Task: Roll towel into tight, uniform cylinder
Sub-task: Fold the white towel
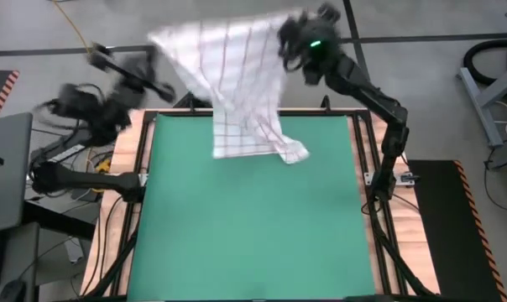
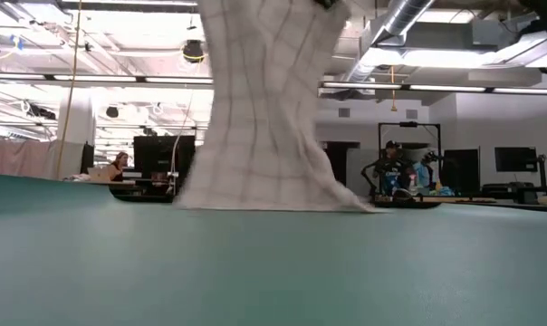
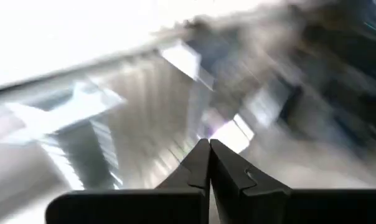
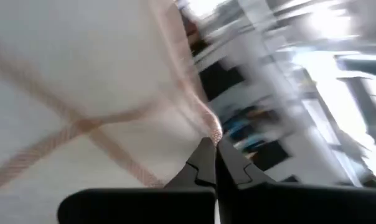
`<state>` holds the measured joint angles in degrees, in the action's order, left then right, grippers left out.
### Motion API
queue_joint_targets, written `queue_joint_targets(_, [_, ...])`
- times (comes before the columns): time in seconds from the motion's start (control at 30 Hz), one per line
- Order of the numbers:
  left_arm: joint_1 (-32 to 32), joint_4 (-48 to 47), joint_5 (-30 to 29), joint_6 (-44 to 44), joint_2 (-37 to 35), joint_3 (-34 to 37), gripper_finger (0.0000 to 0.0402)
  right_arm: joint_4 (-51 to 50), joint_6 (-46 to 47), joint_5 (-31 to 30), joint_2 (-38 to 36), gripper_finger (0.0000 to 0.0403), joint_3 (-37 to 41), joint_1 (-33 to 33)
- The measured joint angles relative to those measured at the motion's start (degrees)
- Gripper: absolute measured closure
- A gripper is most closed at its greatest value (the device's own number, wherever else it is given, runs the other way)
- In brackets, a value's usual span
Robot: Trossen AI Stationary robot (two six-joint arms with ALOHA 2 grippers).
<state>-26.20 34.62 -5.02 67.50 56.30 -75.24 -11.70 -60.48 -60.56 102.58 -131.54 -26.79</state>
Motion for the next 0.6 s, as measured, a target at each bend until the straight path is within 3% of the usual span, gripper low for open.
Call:
queue_joint_targets(0.1, [-8.51, -3.38, 7.90, -16.38, 2.12, -9.47, 0.0401, 19.44, -10.53, 2.19, -1.02, 0.0396, -3.59, 1.38])
queue_joint_targets(0.17, [-12.14, -14.08, 11.27, -22.12, 3.53, -16.35, 0.0401, 28.42, -16.58, 3.26, -3.69, 0.0395, -2.35, 3.71])
queue_joint_targets(0.23, [-14.17, -27.54, 12.91, -22.45, 4.92, -23.10, 0.0401, 28.96, -20.86, 2.16, -5.84, 0.0395, -2.15, 6.51])
queue_joint_targets(0.4, [-14.26, -56.53, 10.87, -14.62, 8.19, -33.89, 0.0401, 19.07, -20.48, -8.43, -9.50, 0.0395, -1.95, 13.85])
queue_joint_targets(0.5, [-13.43, -66.50, 10.30, -20.45, 8.61, -34.82, 0.0401, 6.85, -14.55, -13.54, -11.53, 0.0396, -1.96, 19.09])
queue_joint_targets(0.6, [-12.33, -78.32, 19.54, -29.45, 8.77, -34.97, 0.0401, -6.79, -4.79, -17.75, -12.22, 0.0396, -2.06, 25.47])
